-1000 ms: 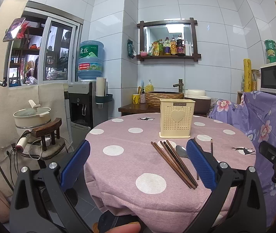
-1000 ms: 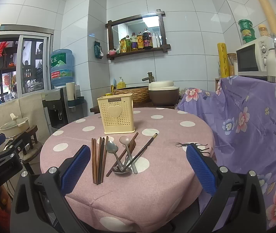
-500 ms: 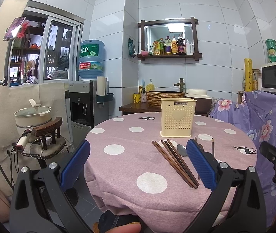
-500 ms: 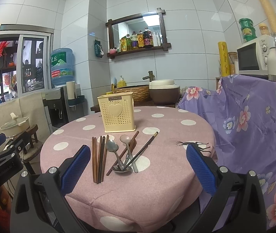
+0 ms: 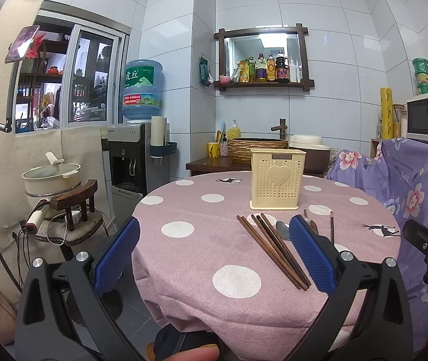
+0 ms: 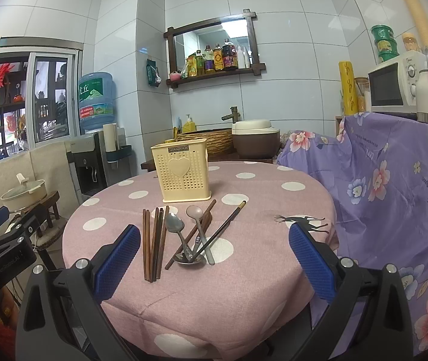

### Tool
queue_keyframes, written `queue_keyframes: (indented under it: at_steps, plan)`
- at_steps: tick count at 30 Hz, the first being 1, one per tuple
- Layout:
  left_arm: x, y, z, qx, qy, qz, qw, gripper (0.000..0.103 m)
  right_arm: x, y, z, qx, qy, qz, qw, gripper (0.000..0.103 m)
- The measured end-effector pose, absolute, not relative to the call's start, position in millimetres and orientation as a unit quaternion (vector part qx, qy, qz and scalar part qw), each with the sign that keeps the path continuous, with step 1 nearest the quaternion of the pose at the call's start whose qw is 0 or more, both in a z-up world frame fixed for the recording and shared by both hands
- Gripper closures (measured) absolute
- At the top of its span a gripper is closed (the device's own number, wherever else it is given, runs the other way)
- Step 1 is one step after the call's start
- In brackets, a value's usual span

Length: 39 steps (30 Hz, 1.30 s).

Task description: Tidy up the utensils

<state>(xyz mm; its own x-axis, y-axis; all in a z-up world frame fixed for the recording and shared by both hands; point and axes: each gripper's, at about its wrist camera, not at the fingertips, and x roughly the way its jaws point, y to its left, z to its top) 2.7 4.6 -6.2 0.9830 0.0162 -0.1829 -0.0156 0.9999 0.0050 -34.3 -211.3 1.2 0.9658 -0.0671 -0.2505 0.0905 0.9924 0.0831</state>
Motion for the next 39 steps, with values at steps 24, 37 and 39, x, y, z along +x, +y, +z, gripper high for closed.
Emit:
queue_keyframes:
  at_steps: [24,37,39]
  plan:
    - [4,6,-9,0.003,0.094,0.009,0.996,0.005,-31,-209,-6,0.049,0.128,-0.039,0.99,0.005]
    - [7,7,-12,0.004,0.098,0.011,0.995,0.005,-30,-207,-8,0.051,0.131,-0.038,0.989,0.005]
    - [8,7,-13,0.005,0.099,0.011,0.995,0.005,-31,-206,-5,0.051,0.131,-0.039,0.989,0.005]
